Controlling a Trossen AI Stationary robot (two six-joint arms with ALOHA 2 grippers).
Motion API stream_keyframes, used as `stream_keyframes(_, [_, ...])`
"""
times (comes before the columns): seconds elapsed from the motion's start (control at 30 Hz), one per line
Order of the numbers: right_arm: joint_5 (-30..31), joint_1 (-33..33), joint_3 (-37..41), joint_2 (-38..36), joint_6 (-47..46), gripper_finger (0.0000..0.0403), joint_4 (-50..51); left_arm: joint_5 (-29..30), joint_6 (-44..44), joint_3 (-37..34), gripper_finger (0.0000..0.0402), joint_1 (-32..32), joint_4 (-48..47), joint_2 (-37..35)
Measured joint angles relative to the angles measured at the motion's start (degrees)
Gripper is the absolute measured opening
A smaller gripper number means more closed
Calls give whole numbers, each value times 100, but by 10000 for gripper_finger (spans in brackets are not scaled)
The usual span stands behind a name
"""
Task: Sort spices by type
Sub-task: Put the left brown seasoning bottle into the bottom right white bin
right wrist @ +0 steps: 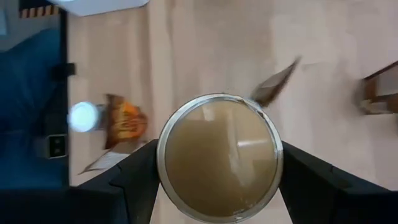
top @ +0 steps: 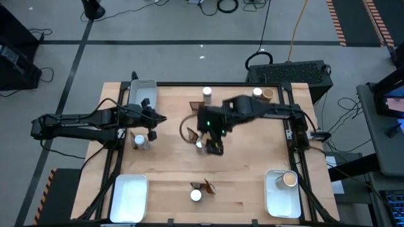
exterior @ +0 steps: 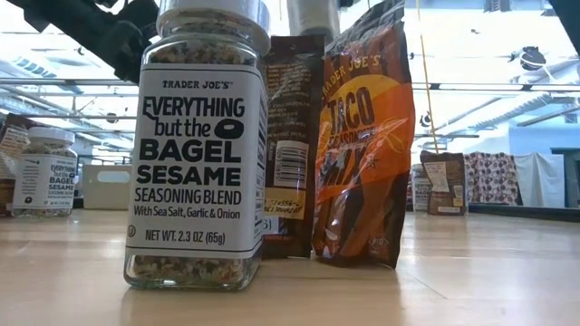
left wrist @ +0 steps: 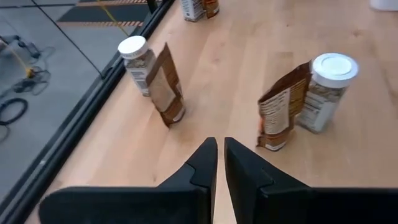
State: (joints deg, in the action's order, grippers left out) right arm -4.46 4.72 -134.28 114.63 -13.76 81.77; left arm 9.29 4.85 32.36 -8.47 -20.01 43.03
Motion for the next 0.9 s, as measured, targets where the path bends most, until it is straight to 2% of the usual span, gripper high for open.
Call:
stream_keyframes(0.07, [193, 255, 0, -16, -213, 256, 59, -118, -11, 0, 35, 0, -2, 0])
stream_keyframes(0.2, [972, 867, 0, -55, -810, 256, 423, -363, -153, 0, 35, 2, -4, 2])
stream_keyframes(0.37, [1605, 1683, 0, -57, -2103, 256, 824, -557, -282, -48, 35, 44, 5, 2])
stream_keyframes(0.67, [2559, 3212, 215, -68, -4321, 256, 818, -567, -454, -55, 35, 429, 0, 9])
stream_keyframes(0.9, [2715, 4099, 891, -96, -6260, 256, 828, -566, -458, -61, 35, 793, 106, 13])
